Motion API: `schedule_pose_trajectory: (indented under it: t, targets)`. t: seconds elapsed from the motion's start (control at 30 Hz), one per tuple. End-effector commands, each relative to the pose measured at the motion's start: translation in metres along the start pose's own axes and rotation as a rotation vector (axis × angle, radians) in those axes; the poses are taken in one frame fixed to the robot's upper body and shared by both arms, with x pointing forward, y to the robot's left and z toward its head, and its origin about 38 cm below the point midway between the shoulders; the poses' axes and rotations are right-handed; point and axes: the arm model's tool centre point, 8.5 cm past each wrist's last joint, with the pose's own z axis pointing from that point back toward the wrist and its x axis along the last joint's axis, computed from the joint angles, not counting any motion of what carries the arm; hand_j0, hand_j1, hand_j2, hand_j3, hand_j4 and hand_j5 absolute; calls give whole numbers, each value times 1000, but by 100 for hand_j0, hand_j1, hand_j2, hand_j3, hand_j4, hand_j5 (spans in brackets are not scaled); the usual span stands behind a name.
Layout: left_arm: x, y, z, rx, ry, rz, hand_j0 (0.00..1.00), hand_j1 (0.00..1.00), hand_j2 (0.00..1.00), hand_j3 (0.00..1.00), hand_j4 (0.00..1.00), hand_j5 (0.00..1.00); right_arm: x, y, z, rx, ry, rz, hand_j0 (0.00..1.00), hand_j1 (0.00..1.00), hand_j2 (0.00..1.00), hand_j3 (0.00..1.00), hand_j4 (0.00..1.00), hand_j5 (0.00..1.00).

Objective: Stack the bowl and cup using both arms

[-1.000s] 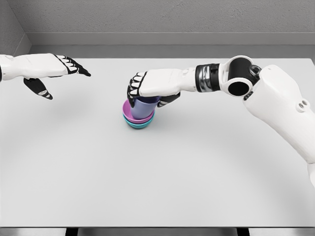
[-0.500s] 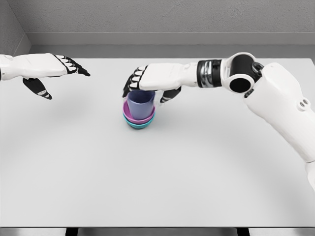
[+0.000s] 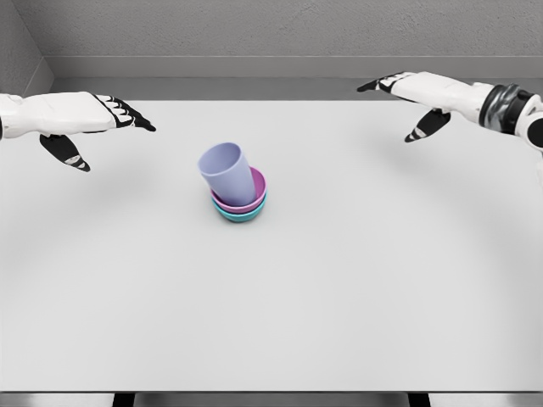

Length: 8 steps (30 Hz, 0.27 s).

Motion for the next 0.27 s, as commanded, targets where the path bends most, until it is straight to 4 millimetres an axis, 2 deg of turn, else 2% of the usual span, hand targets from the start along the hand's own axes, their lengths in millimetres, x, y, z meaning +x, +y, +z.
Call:
schedule_pose_trajectory:
  t: [0.0, 0.23]
  targets:
    - [-1, 0, 1, 1, 5, 4, 100, 100, 100, 100, 100, 100, -4, 0, 3, -3, 12, -10, 100, 100, 100, 100, 100, 100]
    - [-1, -9, -3, -13, 1, 19, 100, 100, 100, 100, 100, 100, -4, 0, 3, -4, 11, -9, 100, 100, 100, 100, 100, 100]
